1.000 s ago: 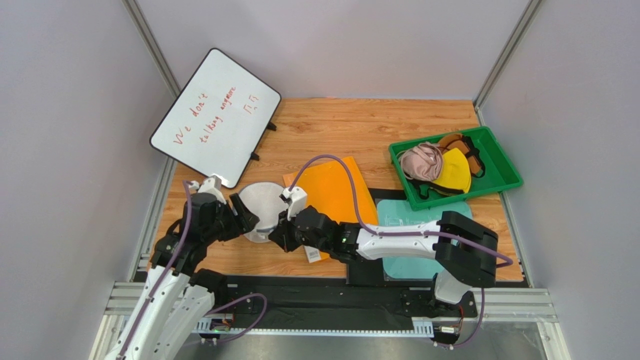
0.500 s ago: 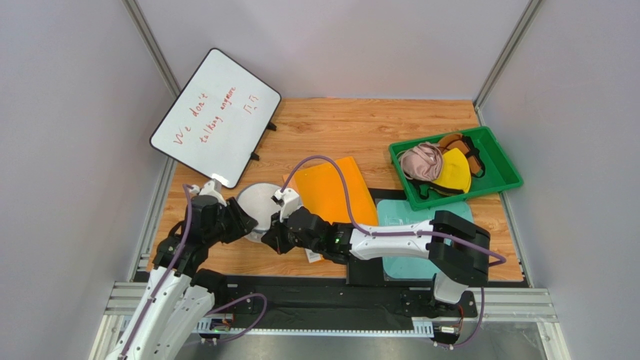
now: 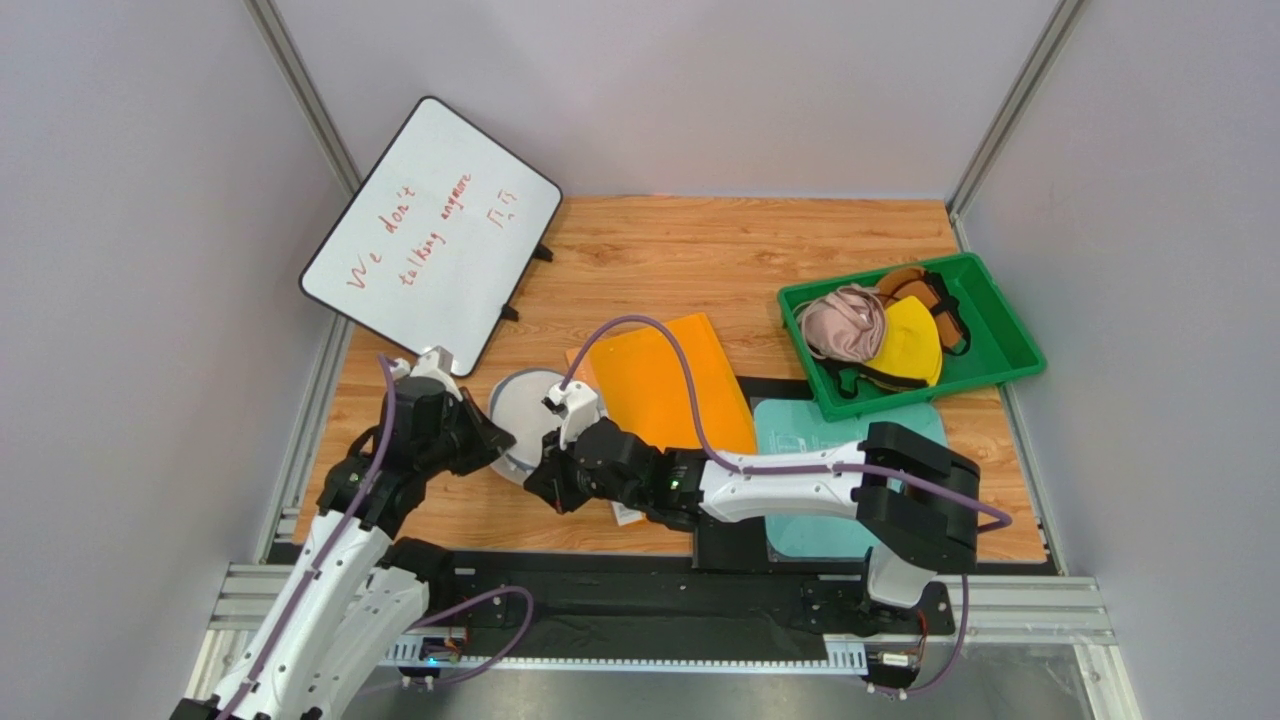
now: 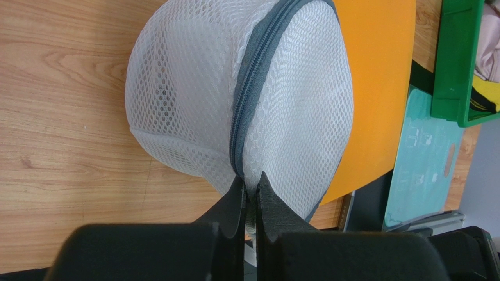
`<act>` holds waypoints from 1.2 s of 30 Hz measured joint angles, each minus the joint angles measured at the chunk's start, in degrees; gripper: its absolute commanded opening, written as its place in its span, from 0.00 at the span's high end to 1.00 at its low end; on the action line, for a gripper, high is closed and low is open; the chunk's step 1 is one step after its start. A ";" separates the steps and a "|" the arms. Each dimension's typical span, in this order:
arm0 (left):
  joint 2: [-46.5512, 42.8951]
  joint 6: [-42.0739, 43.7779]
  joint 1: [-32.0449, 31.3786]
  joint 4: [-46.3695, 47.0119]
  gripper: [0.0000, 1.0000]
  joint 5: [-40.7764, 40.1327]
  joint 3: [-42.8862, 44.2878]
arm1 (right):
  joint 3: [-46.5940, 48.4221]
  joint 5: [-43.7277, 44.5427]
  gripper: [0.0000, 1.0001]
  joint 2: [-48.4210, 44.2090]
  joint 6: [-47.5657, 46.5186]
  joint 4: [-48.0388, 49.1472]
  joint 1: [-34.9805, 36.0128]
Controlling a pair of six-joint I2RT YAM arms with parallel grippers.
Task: Unzip the laundry bag and remove the bra
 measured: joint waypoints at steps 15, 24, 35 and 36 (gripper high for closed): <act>5.68 3.54 0.22 0.28 1.00 1.36 3.23 | -5.29 4.00 1.00 -5.14 -0.63 -0.57 -0.07; 7.43 6.12 2.16 0.52 1.00 3.10 4.52 | -9.07 4.39 1.00 -8.55 -1.14 -1.92 -2.82; 9.29 8.26 3.45 0.39 0.34 4.20 5.55 | -10.38 3.80 1.00 -10.40 -1.44 -2.86 -4.28; 9.38 9.07 3.54 0.04 0.30 3.54 5.90 | -10.38 3.69 1.00 -10.40 -1.42 -2.91 -4.28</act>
